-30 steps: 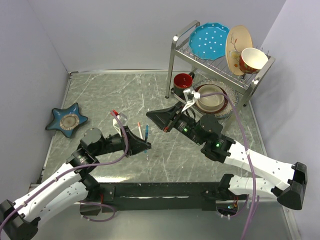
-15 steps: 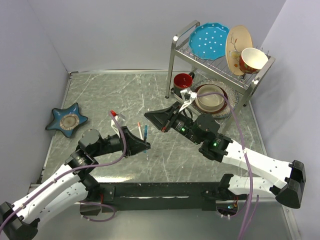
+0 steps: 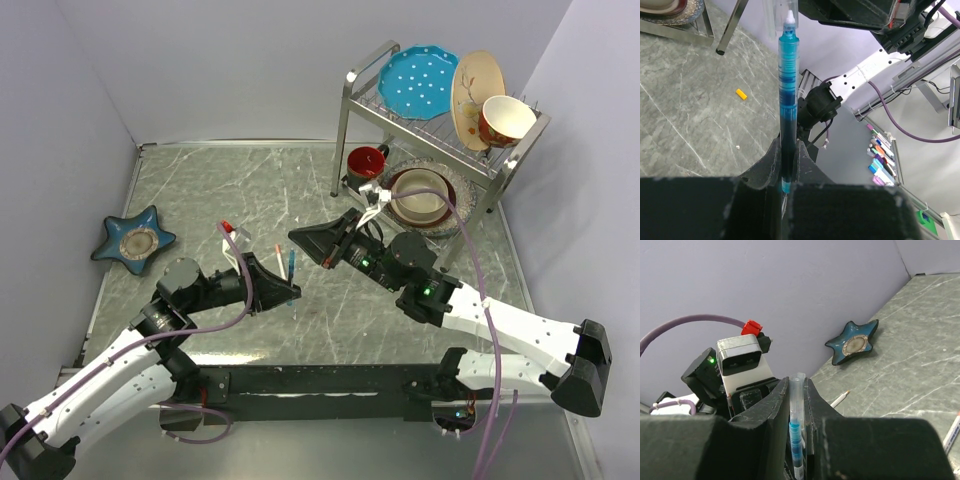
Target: Insert the pens into the pen caps
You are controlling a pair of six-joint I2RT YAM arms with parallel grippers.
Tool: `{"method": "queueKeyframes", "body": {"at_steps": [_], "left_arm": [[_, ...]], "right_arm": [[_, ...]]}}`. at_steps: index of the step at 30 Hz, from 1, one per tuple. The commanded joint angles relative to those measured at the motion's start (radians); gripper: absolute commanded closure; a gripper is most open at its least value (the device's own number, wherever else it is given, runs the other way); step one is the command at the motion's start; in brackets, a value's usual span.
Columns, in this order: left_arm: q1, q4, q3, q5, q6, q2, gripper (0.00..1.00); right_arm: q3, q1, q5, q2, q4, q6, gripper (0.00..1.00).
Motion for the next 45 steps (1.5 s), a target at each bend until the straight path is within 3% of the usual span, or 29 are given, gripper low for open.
{"method": "queueKeyframes", "body": {"at_steps": [1,19,30,39,41,45], "left_arm": [[-0.004,0.033,0.041,-0.007,0.005,-0.009,0.99],[-0.004,0.067,0.053,-0.066,-0.011,0.048,0.99],[0.001,0.038,0.139,-0.198,0.054,0.12,0.99],[0.099,0.094,0.196,-0.135,0.014,0.232,0.99],[0.152,0.105,0.22,-0.07,-0.003,0.264,0.99],[0.159,0.094,0.247,-0.09,0.015,0.282,0.99]], "right_arm": [[-0.022,-0.004,0.001,-0.02,0.058,0.011,1.0],[-0.183,0.019,-0.068,-0.06,0.105,0.075,1.0],[-0.228,0.048,-0.137,-0.082,-0.053,0.058,1.0],[-0.292,0.111,-0.076,-0.082,-0.109,0.066,1.0],[-0.323,0.13,-0.061,-0.062,-0.087,0.093,1.0],[-0.356,0.18,-0.039,-0.025,-0.036,0.135,1.0]]}}
